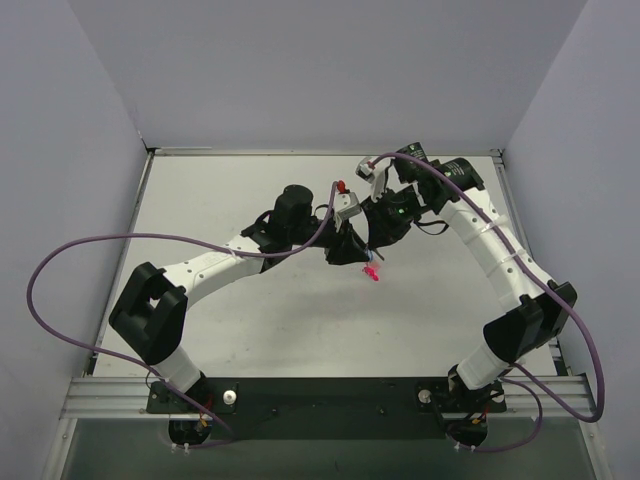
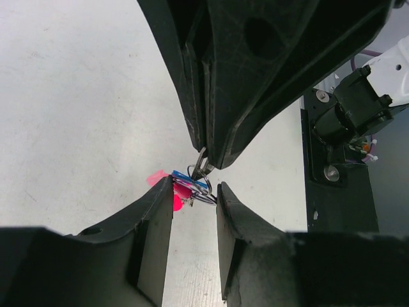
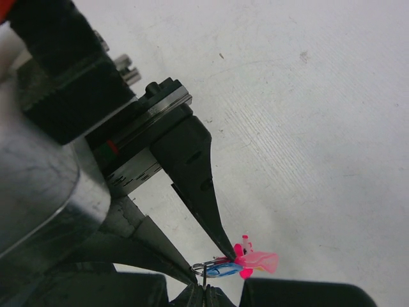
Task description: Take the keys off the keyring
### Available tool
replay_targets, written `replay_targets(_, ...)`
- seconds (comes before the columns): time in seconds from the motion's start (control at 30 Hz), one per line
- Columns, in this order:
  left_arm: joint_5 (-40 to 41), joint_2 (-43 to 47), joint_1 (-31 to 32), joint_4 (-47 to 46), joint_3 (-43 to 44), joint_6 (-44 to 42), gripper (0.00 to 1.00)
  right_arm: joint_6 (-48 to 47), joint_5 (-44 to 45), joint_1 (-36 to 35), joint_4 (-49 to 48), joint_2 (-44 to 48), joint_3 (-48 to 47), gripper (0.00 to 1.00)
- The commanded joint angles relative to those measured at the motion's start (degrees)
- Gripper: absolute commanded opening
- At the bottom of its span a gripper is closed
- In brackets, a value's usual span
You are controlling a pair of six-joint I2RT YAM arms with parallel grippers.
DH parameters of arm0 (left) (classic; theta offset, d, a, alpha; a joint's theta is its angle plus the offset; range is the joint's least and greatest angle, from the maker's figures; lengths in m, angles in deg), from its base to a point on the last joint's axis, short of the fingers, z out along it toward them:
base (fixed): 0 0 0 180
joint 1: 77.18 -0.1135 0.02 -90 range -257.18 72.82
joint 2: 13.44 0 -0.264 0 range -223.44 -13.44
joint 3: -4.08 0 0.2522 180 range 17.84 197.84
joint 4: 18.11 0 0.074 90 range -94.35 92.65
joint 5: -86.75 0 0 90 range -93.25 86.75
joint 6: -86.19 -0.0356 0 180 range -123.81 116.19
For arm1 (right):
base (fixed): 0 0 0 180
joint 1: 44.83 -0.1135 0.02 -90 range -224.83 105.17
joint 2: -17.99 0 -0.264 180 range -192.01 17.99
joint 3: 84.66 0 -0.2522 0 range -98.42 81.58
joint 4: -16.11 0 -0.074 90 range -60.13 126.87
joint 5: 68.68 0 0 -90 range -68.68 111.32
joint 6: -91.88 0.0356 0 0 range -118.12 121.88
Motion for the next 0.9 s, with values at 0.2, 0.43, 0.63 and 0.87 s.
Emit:
replay_targets(0.2,-0.40,1.20,0.19,-0.14,0.02,-0.98,0.00,-0.30,-0.73,3.62,0.30,3.39,0.83,0.00)
replay_targets(0.43,-4.52,2.70,-1.04,-1.90,-1.83,-1.16,0.00,-1.97,-0.82,5.91,0.21,3.74,3.29,0.00)
replay_targets(0.63,-10.23,3.75,-2.01,-4.88,-2.97,0.59,0.00,-3.64,-3.54,5.56,-0.93,4.97,6.28,0.00)
replay_targets(0.87,-5.69,3.05,-1.92,-4.36,-2.72,1.12,0.07,-3.29,-3.54,4.94,-1.73,5.68,6.99,0.00)
